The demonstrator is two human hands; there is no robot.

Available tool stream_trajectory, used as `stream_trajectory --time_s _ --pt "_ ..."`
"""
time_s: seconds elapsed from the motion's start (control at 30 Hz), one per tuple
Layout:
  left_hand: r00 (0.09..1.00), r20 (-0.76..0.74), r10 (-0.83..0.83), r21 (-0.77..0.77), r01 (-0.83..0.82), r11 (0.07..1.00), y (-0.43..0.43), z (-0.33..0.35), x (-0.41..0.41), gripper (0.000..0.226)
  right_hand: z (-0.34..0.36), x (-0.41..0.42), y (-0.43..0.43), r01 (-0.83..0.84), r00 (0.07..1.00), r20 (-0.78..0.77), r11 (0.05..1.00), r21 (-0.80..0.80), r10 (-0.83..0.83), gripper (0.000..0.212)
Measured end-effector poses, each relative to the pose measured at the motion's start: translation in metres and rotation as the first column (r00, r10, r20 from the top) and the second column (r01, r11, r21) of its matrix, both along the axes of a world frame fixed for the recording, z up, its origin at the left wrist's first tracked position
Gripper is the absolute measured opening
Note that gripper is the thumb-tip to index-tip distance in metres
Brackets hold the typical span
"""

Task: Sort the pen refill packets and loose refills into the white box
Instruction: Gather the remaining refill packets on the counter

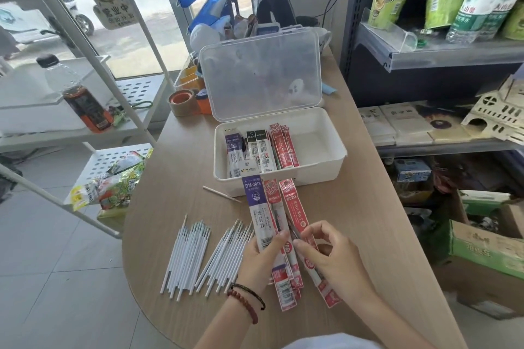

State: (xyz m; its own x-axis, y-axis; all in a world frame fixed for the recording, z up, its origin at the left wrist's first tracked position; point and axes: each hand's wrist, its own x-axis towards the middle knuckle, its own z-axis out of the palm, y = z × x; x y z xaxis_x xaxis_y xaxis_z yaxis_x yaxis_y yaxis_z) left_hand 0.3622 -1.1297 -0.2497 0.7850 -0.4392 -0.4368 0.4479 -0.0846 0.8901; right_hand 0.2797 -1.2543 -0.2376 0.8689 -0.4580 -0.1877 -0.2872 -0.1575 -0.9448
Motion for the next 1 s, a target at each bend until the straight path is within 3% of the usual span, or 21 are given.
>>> stream_trajectory --time_s 0.1,0.5,0.67,0.77,0.83,1.0 --pt "0.999 0.005 0.052 0.000 -0.052 0.999 0.002 0.002 0.003 0.020 -0.004 0.000 0.001 -0.041 0.999 -0.002 0.998 0.038 0.041 0.014" --pt "0.974 0.189 0.124 -0.073 -0.112 0.991 -0.003 0.053 0.064 0.024 0.036 0.067 -0.015 -0.087 0.985 0.151 0.996 0.016 0.083 0.019" --pt "0.996 0.083 0.041 -0.091 -0.033 0.995 -0.009 0.067 0.082 0.023 0.043 0.081 -0.026 -0.037 0.978 0.208 0.998 0.052 0.025 0.023" --pt "1.000 0.016 0.015 -0.178 -0.012 0.984 -0.010 0.066 0.080 0.034 0.040 0.084 -0.031 -0.027 0.979 0.202 0.994 0.101 0.006 0.034" --pt "1.000 -0.023 -0.007 -0.240 0.001 0.971 -0.012 0.064 0.077 0.029 0.039 0.086 -0.032 -0.030 0.981 0.193 0.990 0.140 0.003 0.040" --pt "0.998 -0.051 -0.030 -0.307 0.013 0.952 -0.020 0.063 0.074 0.030 0.039 0.093 -0.036 -0.017 0.987 0.160 0.998 0.059 0.007 0.028"
